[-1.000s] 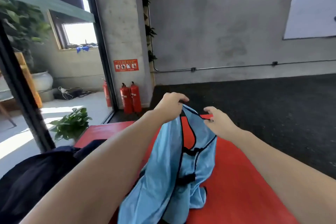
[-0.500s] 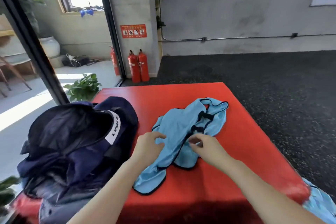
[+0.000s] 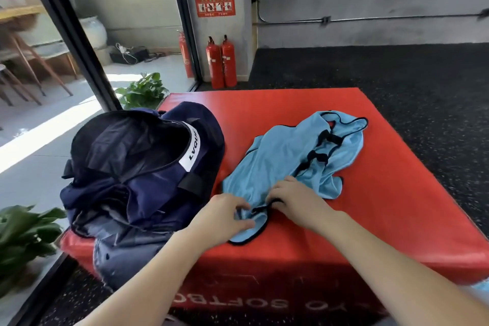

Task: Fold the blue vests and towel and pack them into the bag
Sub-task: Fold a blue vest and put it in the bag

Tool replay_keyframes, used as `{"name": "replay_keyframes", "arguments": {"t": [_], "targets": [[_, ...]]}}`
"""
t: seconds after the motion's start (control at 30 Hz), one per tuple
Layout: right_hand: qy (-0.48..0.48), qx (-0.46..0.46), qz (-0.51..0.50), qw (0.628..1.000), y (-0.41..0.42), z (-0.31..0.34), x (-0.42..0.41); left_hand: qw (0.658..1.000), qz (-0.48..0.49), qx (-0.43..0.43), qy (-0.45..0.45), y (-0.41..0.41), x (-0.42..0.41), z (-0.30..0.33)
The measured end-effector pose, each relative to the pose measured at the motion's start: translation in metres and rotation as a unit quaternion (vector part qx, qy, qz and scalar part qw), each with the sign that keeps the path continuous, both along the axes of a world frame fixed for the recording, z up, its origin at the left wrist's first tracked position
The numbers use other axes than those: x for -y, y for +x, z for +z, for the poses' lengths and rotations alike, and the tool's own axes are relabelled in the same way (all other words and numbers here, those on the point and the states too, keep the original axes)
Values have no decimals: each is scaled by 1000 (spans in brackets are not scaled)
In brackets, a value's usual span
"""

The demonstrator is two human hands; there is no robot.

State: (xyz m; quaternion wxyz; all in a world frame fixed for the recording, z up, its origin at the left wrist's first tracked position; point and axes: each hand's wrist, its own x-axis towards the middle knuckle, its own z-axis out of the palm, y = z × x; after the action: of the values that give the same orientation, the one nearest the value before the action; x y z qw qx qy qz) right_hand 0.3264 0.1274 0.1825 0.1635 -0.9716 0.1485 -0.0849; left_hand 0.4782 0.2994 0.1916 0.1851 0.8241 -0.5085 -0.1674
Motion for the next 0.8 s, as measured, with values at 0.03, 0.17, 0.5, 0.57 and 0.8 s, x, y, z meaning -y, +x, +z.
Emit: {"name": "replay_keyframes", "arguments": {"t": [0.03, 0.17, 0.5, 0.57, 0.8], "targets": [[22, 15, -5, 1000, 3, 3, 2, 1000, 3, 13, 15, 2, 1, -3], [163, 127, -81, 975, 4, 16, 9, 997, 29, 53, 52, 3, 7, -6], [287, 238, -143, 917, -39, 52, 36, 975, 46, 122, -179, -41, 62, 3], [289, 248, -144, 914, -48, 57, 34, 966, 27, 112, -230, -56, 73, 8], [306, 264, -149, 902, -75, 70, 33, 949, 23, 15, -314, -96, 103, 21]]}}
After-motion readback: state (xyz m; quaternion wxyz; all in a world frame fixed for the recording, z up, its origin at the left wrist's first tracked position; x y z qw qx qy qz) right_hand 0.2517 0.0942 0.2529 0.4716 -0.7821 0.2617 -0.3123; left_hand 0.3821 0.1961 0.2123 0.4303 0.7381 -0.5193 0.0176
